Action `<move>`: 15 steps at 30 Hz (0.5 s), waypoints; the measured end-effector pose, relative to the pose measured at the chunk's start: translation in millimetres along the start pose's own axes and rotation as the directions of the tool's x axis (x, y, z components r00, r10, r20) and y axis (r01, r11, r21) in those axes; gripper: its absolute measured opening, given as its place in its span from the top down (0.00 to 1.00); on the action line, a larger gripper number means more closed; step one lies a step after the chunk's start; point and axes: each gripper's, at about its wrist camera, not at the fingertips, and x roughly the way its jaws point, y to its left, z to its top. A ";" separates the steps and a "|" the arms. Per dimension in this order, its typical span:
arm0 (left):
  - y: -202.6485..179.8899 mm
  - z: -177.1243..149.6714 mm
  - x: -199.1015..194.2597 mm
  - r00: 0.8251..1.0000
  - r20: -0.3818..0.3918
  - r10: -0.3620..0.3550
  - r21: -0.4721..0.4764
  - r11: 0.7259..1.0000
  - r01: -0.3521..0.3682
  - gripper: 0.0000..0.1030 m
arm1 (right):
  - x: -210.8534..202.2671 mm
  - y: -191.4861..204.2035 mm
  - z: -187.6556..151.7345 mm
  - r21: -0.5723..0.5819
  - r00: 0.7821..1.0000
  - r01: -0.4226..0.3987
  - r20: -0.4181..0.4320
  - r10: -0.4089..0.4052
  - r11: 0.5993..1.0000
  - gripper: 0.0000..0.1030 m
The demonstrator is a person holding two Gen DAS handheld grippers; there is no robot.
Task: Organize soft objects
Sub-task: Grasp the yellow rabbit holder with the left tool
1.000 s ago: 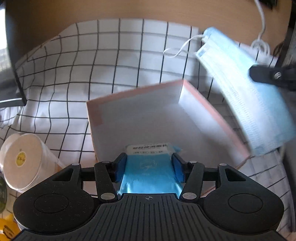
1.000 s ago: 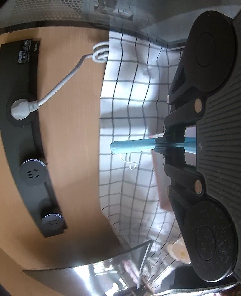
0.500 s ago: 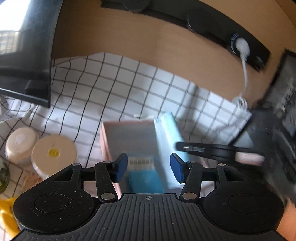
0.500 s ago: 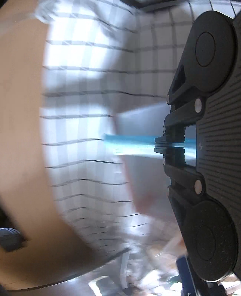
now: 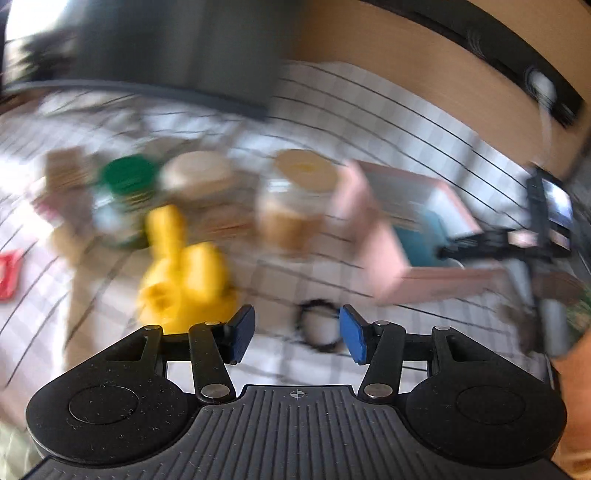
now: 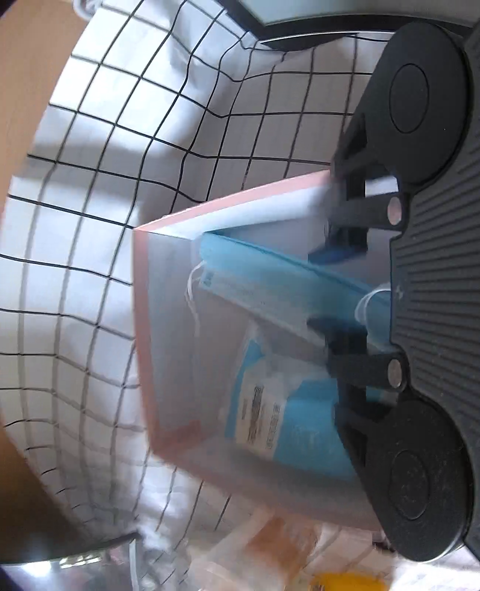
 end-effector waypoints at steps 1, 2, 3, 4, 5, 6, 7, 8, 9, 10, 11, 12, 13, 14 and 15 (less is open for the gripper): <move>9.8 -1.9 -3.7 1.000 0.011 0.030 -0.042 0.999 -0.029 0.46 | -10.3 2.6 -1.4 -0.003 0.999 0.007 0.032 -0.007 1.000 0.32; 19.2 -4.2 -6.6 0.998 0.021 0.065 -0.085 0.994 -0.063 0.46 | -22.4 4.0 -5.9 -0.010 0.997 0.018 0.071 -0.018 1.000 0.29; 28.8 -6.4 -9.7 0.994 0.032 0.106 -0.130 0.986 -0.101 0.46 | -33.9 7.8 -10.0 -0.022 0.993 0.027 0.111 -0.025 0.999 0.28; 37.3 -8.1 -12.6 0.989 0.041 0.139 -0.165 0.978 -0.131 0.46 | -45.0 12.5 -14.6 -0.038 0.989 0.031 0.143 -0.025 0.999 0.28; 45.3 -10.1 -15.1 0.986 0.050 0.157 -0.193 0.970 -0.145 0.46 | -54.2 16.9 -19.2 -0.050 0.986 0.031 0.165 -0.022 0.998 0.28; 50.8 -11.2 -17.0 0.986 0.056 0.157 -0.215 0.966 -0.141 0.46 | -63.9 21.8 -23.4 -0.058 0.982 0.029 0.188 -0.017 0.998 0.28; 53.8 -11.4 -17.6 0.987 0.059 0.149 -0.224 0.966 -0.132 0.46 | -71.5 26.4 -27.7 -0.066 0.978 0.026 0.208 -0.012 0.998 0.28; 54.1 -11.4 -17.8 0.988 0.060 0.142 -0.219 0.968 -0.125 0.46 | -78.4 30.8 -32.2 -0.076 0.975 0.020 0.224 -0.003 0.997 0.27; 51.2 -9.9 -17.6 0.989 0.065 0.134 -0.207 0.971 -0.118 0.46 | -85.5 36.7 -37.1 -0.086 0.971 0.015 0.240 0.006 0.996 0.27; 46.2 -7.6 -16.8 0.988 0.074 0.132 -0.191 0.975 -0.116 0.46 | -90.7 41.9 -41.1 -0.092 0.968 0.012 0.251 0.012 0.996 0.26; 41.3 -6.0 -14.9 0.987 0.084 0.133 -0.175 0.978 -0.117 0.46 | -95.5 46.3 -44.6 -0.098 0.966 0.003 0.258 0.022 0.995 0.23; 36.3 -3.3 -12.0 0.986 0.093 0.136 -0.158 0.980 -0.121 0.46 | -100.6 52.3 -49.8 -0.101 0.966 -0.011 0.256 0.036 0.995 0.22; 31.4 -0.8 -8.4 0.985 0.100 0.139 -0.144 0.982 -0.124 0.46 | -102.8 58.1 -55.9 -0.104 0.967 -0.035 0.246 0.060 0.994 0.22; 28.5 -0.1 -5.9 0.985 0.106 0.138 -0.136 0.983 -0.123 0.46 | -106.0 64.0 -62.6 -0.112 0.968 -0.059 0.238 0.085 0.992 0.22; 24.4 0.6 -2.6 0.984 0.115 0.133 -0.127 0.985 -0.119 0.46 | -108.5 70.6 -71.1 -0.124 0.967 -0.080 0.230 0.107 0.989 0.22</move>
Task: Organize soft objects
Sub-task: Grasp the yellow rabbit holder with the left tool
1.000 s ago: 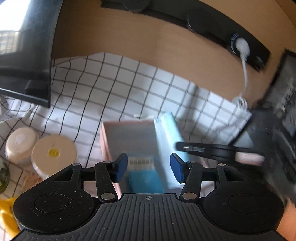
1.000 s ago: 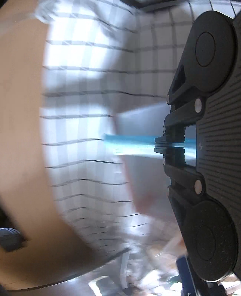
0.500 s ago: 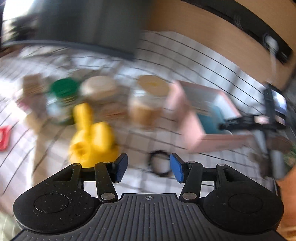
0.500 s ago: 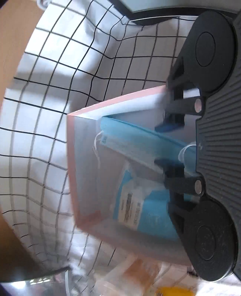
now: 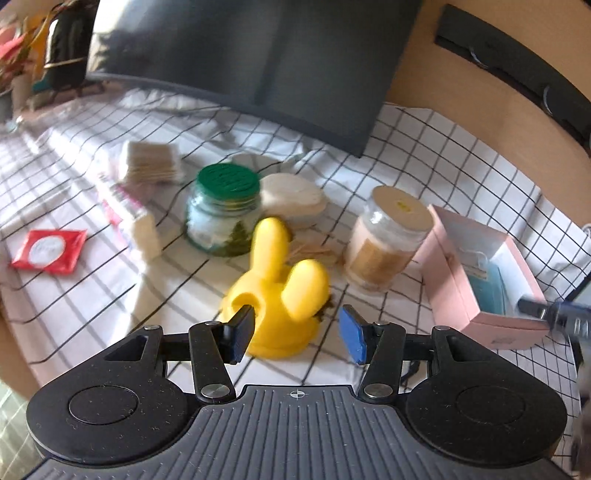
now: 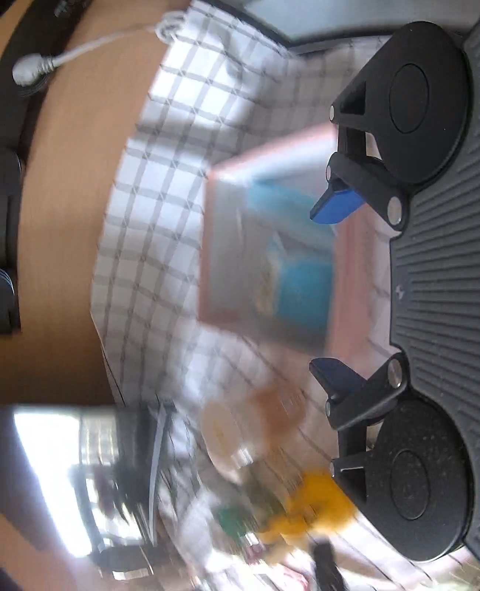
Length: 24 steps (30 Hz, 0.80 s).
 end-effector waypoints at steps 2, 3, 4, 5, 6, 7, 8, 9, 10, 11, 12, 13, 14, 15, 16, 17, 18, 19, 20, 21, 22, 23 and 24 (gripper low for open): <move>-7.5 -4.3 5.1 1.000 0.011 -0.009 0.024 1.000 0.009 0.46 | -2.9 16.8 -13.9 -0.031 0.999 -0.030 -0.013 0.030 0.999 0.22; -11.8 -5.5 8.7 1.000 0.011 -0.005 0.037 0.999 0.005 0.46 | -2.7 24.9 -20.4 -0.054 0.999 -0.038 -0.022 0.036 0.998 0.22; -15.5 -6.1 12.7 1.000 0.012 0.003 0.045 0.999 -0.004 0.46 | -1.8 33.2 -27.3 -0.083 0.999 -0.042 -0.031 0.039 0.996 0.22; -17.6 -5.7 15.9 1.000 0.018 0.010 0.050 0.999 -0.011 0.46 | -0.1 39.4 -31.9 -0.109 0.998 -0.045 -0.040 0.041 0.993 0.22; -21.0 -4.3 19.2 0.999 0.033 0.024 0.063 0.998 -0.026 0.46 | 1.3 45.3 -35.7 -0.131 0.998 -0.050 -0.049 0.043 0.990 0.22; -23.2 -3.1 21.5 0.998 0.048 0.041 0.077 0.996 -0.045 0.46 | 3.7 49.7 -38.4 -0.147 0.997 -0.056 -0.058 0.048 0.988 0.22; -24.9 -1.7 25.1 0.997 0.058 0.058 0.092 0.994 -0.063 0.46 | 5.6 52.3 -39.5 -0.156 0.996 -0.064 -0.064 0.055 0.986 0.22; -27.2 0.1 30.0 0.995 0.064 0.074 0.114 0.990 -0.081 0.46 | 7.7 54.6 -40.3 -0.164 0.996 -0.073 -0.068 0.063 0.984 0.22; -28.3 1.0 34.8 0.993 0.068 0.095 0.134 0.986 -0.104 0.46 | 9.2 56.7 -40.3 -0.174 0.995 -0.080 -0.070 0.069 0.981 0.22; -27.0 1.3 38.1 0.990 0.069 0.122 0.148 0.980 -0.131 0.46 | 10.7 56.4 -39.0 -0.183 0.995 -0.082 -0.068 0.070 0.980 0.22; -24.4 1.1 39.4 0.988 0.064 0.138 0.152 0.977 -0.146 0.44 | 11.1 56.7 -37.8 -0.193 0.995 -0.082 -0.063 0.071 0.978 0.22; -20.1 1.2 37.9 0.989 0.060 0.137 0.150 0.978 -0.144 0.42 | 11.2 56.8 -37.2 -0.203 0.995 -0.086 -0.058 0.076 0.975 0.20; -15.8 1.0 35.2 0.990 0.059 0.128 0.147 0.980 -0.136 0.42 | 12.8 56.2 -36.2 -0.209 0.995 -0.095 -0.055 0.085 0.973 0.18; -10.9 0.4 31.2 0.990 0.059 0.126 0.149 0.980 -0.133 0.42 | 14.5 55.2 -35.9 -0.212 0.994 -0.108 -0.057 0.098 0.971 0.18; -7.5 -0.3 28.3 0.989 0.059 0.135 0.158 0.977 -0.142 0.42 | 17.1 55.2 -35.4 -0.212 0.991 -0.125 -0.064 0.114 0.969 0.18; -3.7 -0.9 25.6 0.988 0.059 0.140 0.168 0.974 -0.148 0.42 | 20.9 55.5 -35.4 -0.215 0.988 -0.146 -0.073 0.133 0.966 0.18; 1.1 -1.7 23.1 0.987 0.061 0.149 0.174 0.972 -0.157 0.41 | 24.4 56.8 -35.3 -0.217 0.985 -0.165 -0.081 0.151 0.962 0.18; 6.1 -1.9 21.3 0.987 0.062 0.148 0.169 0.973 -0.157 0.40 | 27.5 58.5 -35.3 -0.219 0.982 -0.185 -0.089 0.169 0.958 0.18; 10.8 -1.6 19.3 0.990 0.057 0.130 0.154 0.979 -0.137 0.40 | 29.6 59.8 -35.9 -0.221 0.978 -0.200 -0.096 0.183 0.955 0.18; 13.7 -0.7 18.9 0.993 0.045 0.107 0.138 0.984 -0.112 0.41 | 31.7 60.5 -36.7 -0.220 0.975 -0.214 -0.103 0.196 0.952 0.18; 14.2 0.2 19.1 0.995 0.038 0.094 0.133 0.986 -0.098 0.42 | 34.6 61.7 -37.7 -0.218 0.972 -0.226 -0.111 0.206 0.949 0.18; 11.9 -0.3 19.4 0.996 0.037 0.083 0.141 0.986 -0.088 0.43 | 36.3 62.1 -39.2 -0.216 0.970 -0.235 -0.117 0.213 0.948 0.18; 7.6 -0.2 20.7 0.997 0.038 0.074 0.163 0.983 -0.079 0.45 | 38.1 62.4 -41.6 -0.212 0.967 -0.243 -0.126 0.221 0.947 0.18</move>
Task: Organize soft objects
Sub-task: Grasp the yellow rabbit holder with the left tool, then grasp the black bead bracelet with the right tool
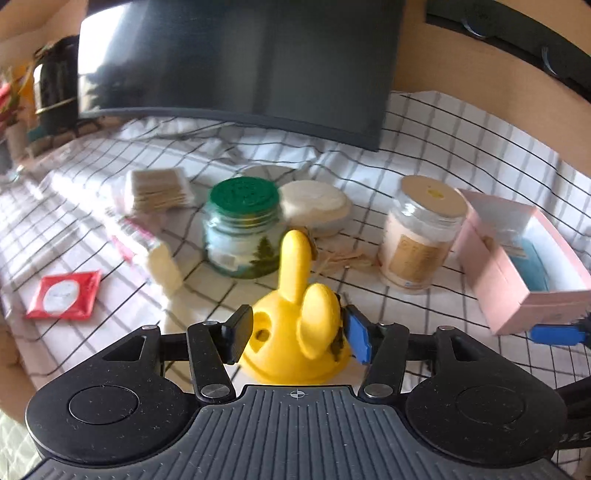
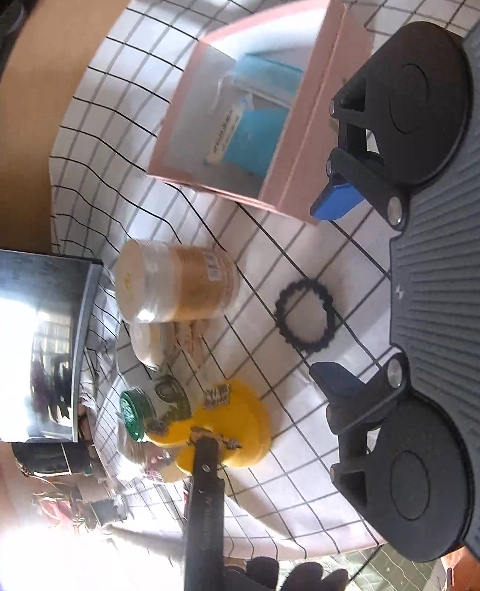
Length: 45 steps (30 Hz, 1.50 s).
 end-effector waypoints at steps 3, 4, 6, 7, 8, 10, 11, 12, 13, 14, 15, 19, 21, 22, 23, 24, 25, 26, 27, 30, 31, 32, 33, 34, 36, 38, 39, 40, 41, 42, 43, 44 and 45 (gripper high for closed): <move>-15.0 1.4 7.4 1.000 0.011 -0.013 0.061 0.998 0.012 0.45 | 5.7 1.3 -7.1 0.002 1.000 -0.019 -0.022 0.019 1.000 0.18; -19.7 0.9 11.2 1.000 0.004 0.001 0.067 0.998 -0.001 0.45 | 8.4 2.8 -9.8 -0.004 0.999 -0.019 -0.034 0.019 1.000 0.18; -25.0 -0.7 17.9 0.999 -0.017 0.033 0.062 0.998 -0.032 0.45 | 11.4 4.5 -13.7 -0.017 0.998 -0.020 -0.052 0.019 1.000 0.18; -25.3 -1.4 20.3 0.999 -0.022 0.046 0.050 0.998 -0.045 0.45 | 13.0 4.7 -15.4 -0.022 0.998 -0.022 -0.061 0.021 1.000 0.18; -24.4 -1.5 21.4 0.999 -0.021 0.050 0.039 0.998 -0.050 0.45 | 14.1 4.1 -16.9 -0.022 0.997 -0.023 -0.068 0.022 0.999 0.18; -22.2 -0.3 22.1 0.999 -0.021 0.049 0.021 0.999 -0.049 0.45 | 17.4 0.8 -19.2 -0.008 0.996 -0.028 -0.083 0.028 1.000 0.17; -21.3 0.5 23.4 0.999 -0.029 0.043 0.016 0.999 -0.043 0.45 | 19.2 -1.0 -19.9 0.004 0.995 -0.030 -0.092 0.030 1.000 0.14; -20.5 0.8 24.5 0.998 -0.038 0.041 0.015 0.999 -0.040 0.46 | 20.4 -2.4 -20.6 0.014 0.995 -0.031 -0.096 0.032 0.999 0.13; -20.1 1.0 25.2 0.998 -0.044 0.040 0.019 0.999 -0.039 0.46 | 19.9 -3.0 -21.5 0.017 0.995 -0.028 -0.091 0.029 0.999 0.10; -19.7 1.1 25.3 0.998 -0.047 0.042 0.019 0.999 -0.042 0.47 | 19.5 -3.0 -22.2 0.020 0.996 -0.024 -0.089 0.026 1.000 0.09; -19.0 0.8 25.3 0.998 -0.050 0.045 0.014 0.999 -0.044 0.49 | 19.8 -3.2 -22.9 0.020 0.995 -0.026 -0.091 0.027 0.999 0.07; -11.8 -1.9 23.4 0.998 -0.044 0.035 -0.040 0.999 -0.036 0.55 | 20.3 4.3 -30.4 -0.023 0.996 -0.005 -0.087 0.003 1.000 0.00; -6.3 -2.8 22.0 0.999 -0.040 0.016 -0.069 0.997 -0.019 0.60 | 18.2 7.9 -35.5 -0.034 0.998 -0.008 -0.067 0.005 0.999 0.00; -2.4 -2.8 19.9 0.999 -0.035 0.009 -0.092 0.996 -0.012 0.67 | 18.2 8.2 -36.3 -0.033 0.998 -0.012 -0.065 0.010 0.999 0.00; 2.0 -2.4 17.8 0.999 -0.032 0.003 -0.115 0.993 -0.007 0.70 | 17.6 8.2 -36.8 -0.026 0.998 -0.013 -0.064 0.011 1.000 0.00; 6.8 -1.8 16.7 0.999 -0.038 -0.013 -0.136 0.991 0.008 0.73 | 17.2 8.5 -37.1 -0.023 0.998 -0.009 -0.062 0.008 1.000 0.00; 11.1 -1.8 15.8 0.998 -0.042 -0.039 -0.154 0.988 0.032 0.76 | 16.6 8.8 -37.7 -0.018 0.998 -0.005 -0.060 0.004 1.000 0.00; 13.5 -2.0 15.2 0.998 -0.045 -0.055 -0.159 0.986 0.047 0.77 | 16.0 9.1 -38.4 -0.015 0.998 -0.001 -0.057 0.000 1.000 0.00; 14.3 -2.6 14.5 0.997 -0.044 -0.061 -0.154 0.987 0.054 0.77 | 15.4 9.2 -39.4 -0.012 0.999 0.002 -0.054 -0.002 1.000 0.00; 11.5 -3.2 13.6 0.997 -0.038 -0.060 -0.128 0.990 0.055 0.78 | 15.1 9.1 -40.3 -0.002 0.999 0.007 -0.050 -0.007 1.000 0.00; 10.2 -3.2 13.6 0.998 -0.036 -0.060 -0.124 0.991 0.055 0.78 | 15.6 9.3 -39.8 -0.001 0.999 0.008 -0.054 -0.008 1.000 0.00; 9.5 -3.4 13.5 0.998 -0.035 -0.060 -0.118 0.991 0.055 0.78 | 16.4 9.4 -39.1 -0.003 0.998 0.007 -0.058 -0.007 1.000 0.00; 9.1 -4.0 13.5 0.998 -0.032 -0.062 -0.113 0.992 0.058 0.78 | 16.7 9.1 -38.2 -0.009 0.998 0.002 -0.062 -0.003 1.000 0.00; 9.6 -4.3 13.9 0.997 -0.032 -0.065 -0.109 0.992 0.062 0.78 | 17.6 9.1 -36.6 -0.023 0.998 -0.008 -0.070 0.007 1.000 0.00; 12.8 -3.7 16.1 0.996 -0.038 -0.079 -0.113 0.991 0.075 0.78 | 18.6 9.3 -31.1 -0.038 0.996 -0.017 -0.093 0.014 0.999 0.00; 18.8 -1.8 18.8 0.994 -0.050 -0.101 -0.131 0.987 0.094 0.78 | 15.1 11.1 -25.8 -0.033 0.998 0.007 -0.062 -0.009 0.999 0.01; 21.4 -1.2 19.9 0.992 -0.054 -0.112 -0.140 0.985 0.103 0.78 | 13.3 12.4 -21.9 -0.024 0.999 0.013 -0.040 -0.014 1.000 0.01; 23.3 -1.1 20.3 0.991 -0.057 -0.120 -0.144 0.983 0.111 0.78 | 13.4 13.9 -17.4 -0.013 1.000 0.009 -0.029 -0.009 1.000 0.04; 24.5 -1.6 20.5 0.990 -0.057 -0.127 -0.147 0.982 0.117 0.78 | 15.4 15.6 -12.6 0.000 1.000 0.007 -0.024 -0.007 1.000 0.10; 25.3 -2.3 20.3 0.990 -0.056 -0.132 -0.147 0.981 0.123 0.78 | 19.2 17.6 -7.4 0.016 1.000 0.004 -0.027 -0.004 1.000 0.12; 25.6 -3.0 20.0 0.989 -0.056 -0.135 -0.144 0.981 0.126 0.78 | 23.3 19.3 -3.1 0.030 1.000 -0.004 -0.031 0.005 1.000 0.16; 25.8 -3.5 19.4 0.989 -0.054 -0.138 -0.142 0.981 0.129 0.78 | 27.7 21.4 1.0 0.040 0.999 -0.010 -0.031 0.012 0.999 0.17; 26.2 -4.1 18.8 0.989 -0.052 -0.142 -0.142 0.981 0.133 0.78 | 32.3 23.3 4.6 0.045 1.000 -0.008 -0.029 0.009 0.999 0.17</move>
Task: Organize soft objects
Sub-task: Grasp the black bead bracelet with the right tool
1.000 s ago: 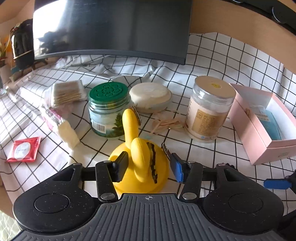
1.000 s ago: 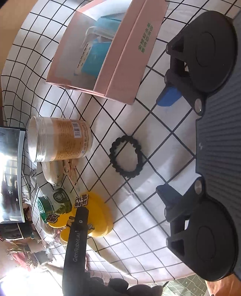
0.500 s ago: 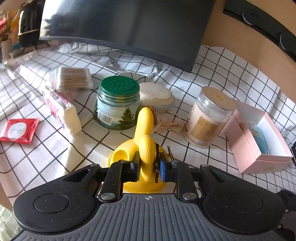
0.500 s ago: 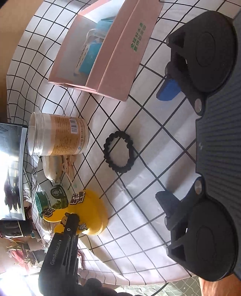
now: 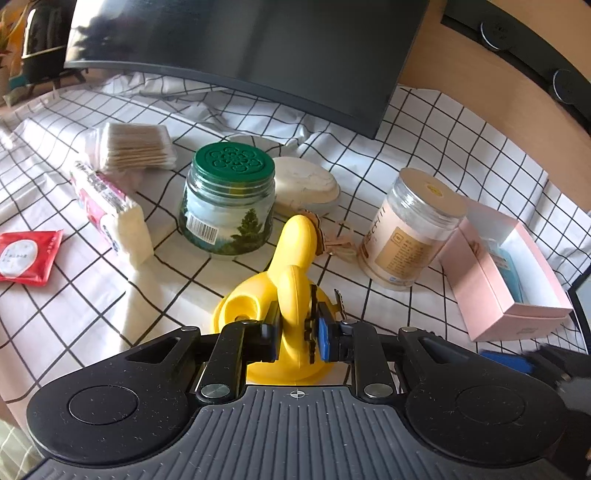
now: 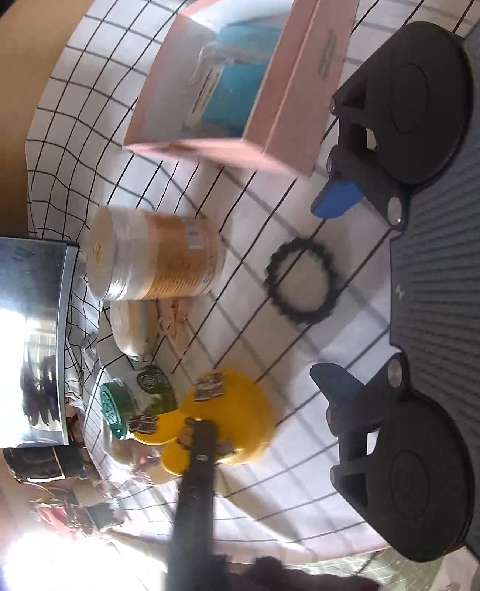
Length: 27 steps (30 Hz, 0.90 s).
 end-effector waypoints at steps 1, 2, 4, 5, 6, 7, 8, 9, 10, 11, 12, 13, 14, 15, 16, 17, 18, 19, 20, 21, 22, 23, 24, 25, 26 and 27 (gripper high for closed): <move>1.1 -0.7 -0.6 1.000 0.001 -0.005 -0.005 1.000 0.005 0.78 | 3.6 2.1 3.0 0.007 1.000 0.016 0.008 -0.016 1.000 0.17; 2.6 -1.4 -0.9 1.000 0.002 -0.010 -0.015 1.000 0.010 0.78 | 6.1 2.3 5.7 0.015 0.999 0.035 0.018 -0.036 0.999 0.17; 5.9 -2.6 -1.4 1.000 0.005 -0.022 -0.039 0.999 0.022 0.78 | 7.9 1.7 10.8 0.026 0.998 0.052 0.035 -0.053 0.998 0.17; 7.8 -3.1 -0.9 1.000 0.002 -0.027 -0.050 0.998 0.027 0.79 | 9.6 2.3 12.1 0.018 0.998 0.052 0.029 -0.053 0.998 0.17; 9.5 -4.1 -0.5 0.999 0.001 -0.035 -0.061 0.998 0.035 0.78 | 11.9 3.2 13.0 0.004 0.998 0.055 0.017 -0.055 0.998 0.17; 10.7 -5.0 -0.8 0.999 0.006 -0.039 -0.067 0.997 0.039 0.78 | 14.1 4.0 12.0 -0.005 0.998 0.058 0.003 -0.058 0.998 0.17; 11.3 -5.9 -1.0 0.999 0.010 -0.042 -0.070 0.997 0.043 0.78 | 16.5 2.7 11.2 -0.003 0.998 0.057 -0.011 -0.057 0.998 0.18; 11.6 -6.8 -1.1 0.999 0.011 -0.045 -0.072 0.996 0.045 0.78 | 18.6 -0.1 10.8 0.008 0.998 0.056 -0.025 -0.056 0.998 0.19; 11.8 -7.3 -1.3 0.999 0.012 -0.046 -0.073 0.996 0.047 0.78 | 20.8 -3.3 10.3 0.028 0.998 0.052 -0.039 -0.051 0.998 0.23; 11.8 -7.5 -1.4 0.999 0.011 -0.048 -0.073 0.996 0.049 0.78 | 20.8 -6.1 10.1 0.044 0.998 0.050 -0.038 -0.048 0.998 0.34; 12.2 -7.5 -1.5 0.999 0.011 -0.050 -0.075 0.996 0.051 0.78 | 19.0 -7.1 9.2 0.048 0.998 0.053 -0.031 -0.052 0.997 0.41; 12.7 -7.5 -1.9 0.999 0.010 -0.052 -0.077 0.996 0.052 0.78 | 17.7 -7.6 10.6 0.043 0.998 0.054 -0.031 -0.053 0.998 0.58; 12.6 -7.5 -2.3 0.999 0.010 -0.051 -0.078 0.996 0.052 0.78 | 16.7 -7.3 11.4 0.036 0.998 0.048 -0.035 -0.046 0.998 0.68; 12.5 -7.7 -2.8 0.999 0.012 -0.049 -0.077 0.996 0.050 0.78 | 15.7 -7.3 12.6 0.033 0.999 0.034 -0.043 -0.033 0.999 0.69; 11.8 -8.4 -3.4 0.999 0.016 -0.046 -0.075 0.996 0.047 0.78 | 15.0 -6.4 13.5 0.030 0.999 0.027 -0.047 -0.026 0.999 0.70; 11.4 -9.0 -4.0 0.999 0.021 -0.041 -0.072 0.997 0.042 0.78 | 13.6 -5.0 13.7 0.022 0.998 0.033 -0.045 -0.032 0.999 0.72; 10.3 -10.3 -5.1 0.999 0.026 -0.035 -0.069 0.997 0.037 0.78 | 12.4 -3.8 13.8 0.014 0.998 0.041 -0.045 -0.041 0.999 0.74; 9.1 -11.0 -6.0 0.999 0.030 -0.029 -0.065 0.997 0.031 0.78 | 10.9 -2.9 14.2 0.012 0.998 0.040 -0.047 -0.040 0.999 0.76; 7.8 -11.8 -7.3 0.999 0.035 -0.023 -0.059 0.998 0.025 0.79 | 8.8 -2.8 14.7 0.015 0.998 0.034 -0.048 -0.033 0.999 0.78; 6.6 -12.1 -8.9 0.999 0.042 -0.018 -0.053 0.998 0.020 0.79 | 6.0 -2.5 15.7 0.019 0.999 0.027 -0.046 -0.026 0.999 0.79; 6.0 -11.7 -10.1 0.999 0.046 -0.013 -0.046 0.999 0.015 0.79 | 2.1 -2.4 17.3 0.019 0.999 0.017 -0.041 -0.016 1.000 0.81; 5.6 -11.1 -11.7 0.999 0.052 -0.009 -0.040 0.999 0.011 0.79 | -1.6 -1.7 19.0 0.015 0.999 0.010 -0.036 -0.010 1.000 0.81; 5.7 -10.3 -13.3 0.998 0.059 -0.008 -0.039 0.999 0.010 0.80 | -5.8 -1.3 20.6 0.010 1.000 0.005 -0.029 -0.004 1.000 0.82; 6.2 -8.9 -15.6 0.998 0.069 -0.008 -0.040 0.999 0.011 0.80 | -10.2 -0.4 23.3 0.006 1.000 -0.002 -0.019 0.002 1.000 0.83; 6.3 -7.1 -18.2 0.997 0.078 -0.006 -0.040 0.999 0.009 0.80 | -14.1 -0.4 26.3 0.006 1.000 -0.008 -0.012 0.008 1.000 0.83; 6.6 -4.1 -21.9 0.996 0.090 -0.002 -0.040 0.999 0.006 0.80 | -17.8 -0.9 30.5 0.009 1.000 -0.015 -0.004 0.015 1.000 0.83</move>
